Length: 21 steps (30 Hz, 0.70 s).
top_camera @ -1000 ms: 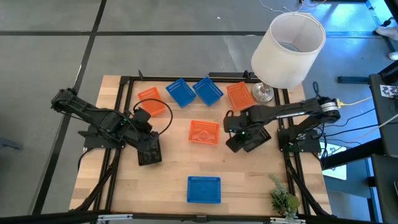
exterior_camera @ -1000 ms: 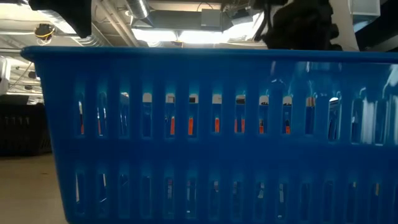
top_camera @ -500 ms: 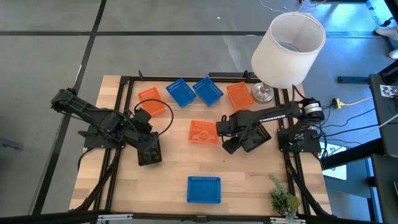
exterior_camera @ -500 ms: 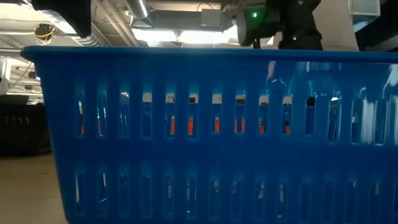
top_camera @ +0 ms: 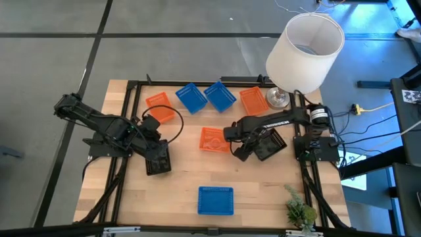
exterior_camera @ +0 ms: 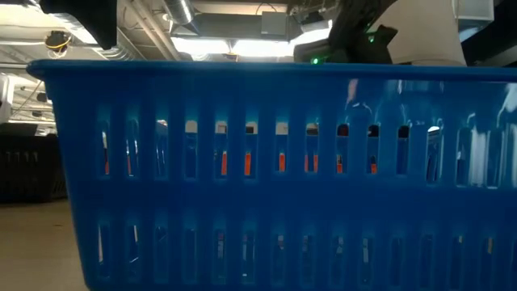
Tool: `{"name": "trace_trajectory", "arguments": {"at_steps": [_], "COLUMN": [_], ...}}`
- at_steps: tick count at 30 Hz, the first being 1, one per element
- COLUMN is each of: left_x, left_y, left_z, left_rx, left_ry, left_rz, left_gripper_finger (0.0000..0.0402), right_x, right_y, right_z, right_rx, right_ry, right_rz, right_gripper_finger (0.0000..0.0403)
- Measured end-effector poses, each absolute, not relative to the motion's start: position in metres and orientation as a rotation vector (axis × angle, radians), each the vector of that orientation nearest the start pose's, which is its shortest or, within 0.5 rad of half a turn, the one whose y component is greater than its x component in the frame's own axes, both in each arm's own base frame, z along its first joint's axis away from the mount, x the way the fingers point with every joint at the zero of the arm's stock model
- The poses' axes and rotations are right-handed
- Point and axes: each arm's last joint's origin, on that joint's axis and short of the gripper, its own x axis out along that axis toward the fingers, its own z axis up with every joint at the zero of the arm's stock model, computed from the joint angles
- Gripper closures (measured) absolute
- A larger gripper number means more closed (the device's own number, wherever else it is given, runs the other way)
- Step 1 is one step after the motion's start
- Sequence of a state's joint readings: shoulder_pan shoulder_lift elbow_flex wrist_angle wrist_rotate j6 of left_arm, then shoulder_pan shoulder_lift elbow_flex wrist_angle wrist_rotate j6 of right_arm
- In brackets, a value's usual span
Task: Stack baskets by color
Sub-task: Stack the right black basket on top of the left black basket
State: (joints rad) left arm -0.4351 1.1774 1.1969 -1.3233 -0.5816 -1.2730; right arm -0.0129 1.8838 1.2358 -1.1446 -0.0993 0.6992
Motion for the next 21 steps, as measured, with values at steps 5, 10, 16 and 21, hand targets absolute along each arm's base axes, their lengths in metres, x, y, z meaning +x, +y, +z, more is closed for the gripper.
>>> {"name": "trace_trajectory", "arguments": {"at_steps": [5,10,16,21], "left_x": [0.176,0.176,0.174,0.164], "left_y": [-0.064,-0.065,-0.07,-0.084], "left_z": [0.323,0.323,0.321,0.319], "left_rx": [-0.499,-0.502,-0.558,-0.557], "left_ry": [0.836,0.844,0.955,1.092], "left_rz": [0.772,0.768,0.696,0.592], "left_gripper_finger": [0.0333,0.0333,0.0333,0.0333], "right_x": [0.315,0.32,0.318,0.32], "right_y": [-0.005,-0.006,-0.006,-0.002], "right_z": [0.152,0.153,0.156,0.176], "right_rx": [0.567,0.51,0.458,0.401], "right_ry": [1.748,1.697,1.717,1.777], "right_rz": [-0.531,-0.491,-0.458,-0.442], "right_gripper_finger": [0.0264,0.0336,0.0394,0.04]}}
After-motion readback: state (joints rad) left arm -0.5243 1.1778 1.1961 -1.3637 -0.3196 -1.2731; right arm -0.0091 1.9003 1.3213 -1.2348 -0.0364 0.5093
